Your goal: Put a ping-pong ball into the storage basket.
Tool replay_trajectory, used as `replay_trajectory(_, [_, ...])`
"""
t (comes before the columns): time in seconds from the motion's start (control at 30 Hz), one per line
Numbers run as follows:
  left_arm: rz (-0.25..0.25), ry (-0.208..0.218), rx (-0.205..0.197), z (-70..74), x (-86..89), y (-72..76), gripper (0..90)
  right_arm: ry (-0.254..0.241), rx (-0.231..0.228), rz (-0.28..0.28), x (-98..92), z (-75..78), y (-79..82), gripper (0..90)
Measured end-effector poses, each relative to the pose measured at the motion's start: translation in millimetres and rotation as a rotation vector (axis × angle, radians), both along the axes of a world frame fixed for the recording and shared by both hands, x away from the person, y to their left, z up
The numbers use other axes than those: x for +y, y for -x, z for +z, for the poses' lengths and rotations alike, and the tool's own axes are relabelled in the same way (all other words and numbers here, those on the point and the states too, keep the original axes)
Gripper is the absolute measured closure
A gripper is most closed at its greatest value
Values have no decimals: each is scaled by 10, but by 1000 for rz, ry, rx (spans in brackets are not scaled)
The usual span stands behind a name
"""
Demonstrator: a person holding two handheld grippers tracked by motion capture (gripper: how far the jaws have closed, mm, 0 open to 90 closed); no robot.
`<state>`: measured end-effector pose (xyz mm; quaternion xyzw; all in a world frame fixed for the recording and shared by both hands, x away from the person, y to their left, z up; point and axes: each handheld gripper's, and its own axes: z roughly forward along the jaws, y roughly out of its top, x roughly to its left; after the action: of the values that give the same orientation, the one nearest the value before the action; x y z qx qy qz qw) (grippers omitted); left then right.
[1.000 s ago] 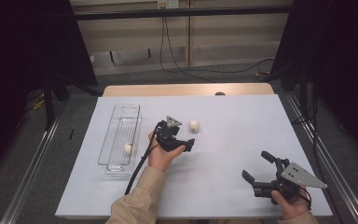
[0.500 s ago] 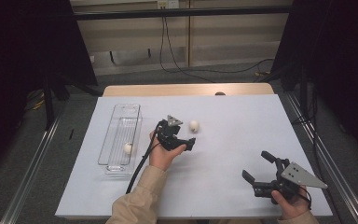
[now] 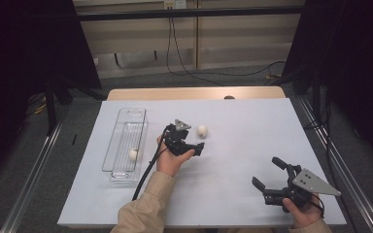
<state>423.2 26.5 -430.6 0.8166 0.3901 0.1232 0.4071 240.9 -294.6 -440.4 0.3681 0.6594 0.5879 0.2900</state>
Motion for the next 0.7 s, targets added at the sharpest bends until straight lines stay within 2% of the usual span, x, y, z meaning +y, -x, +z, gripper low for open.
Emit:
replay_trajectory(0.2, [-5,-10,-10,8,-22,-9,118,0,-1,0,-2,1,1,29])
replay_trajectory(0.7, [-1,3,-7,-5,-79,-31,118,2,-1,0,-2,2,1,29])
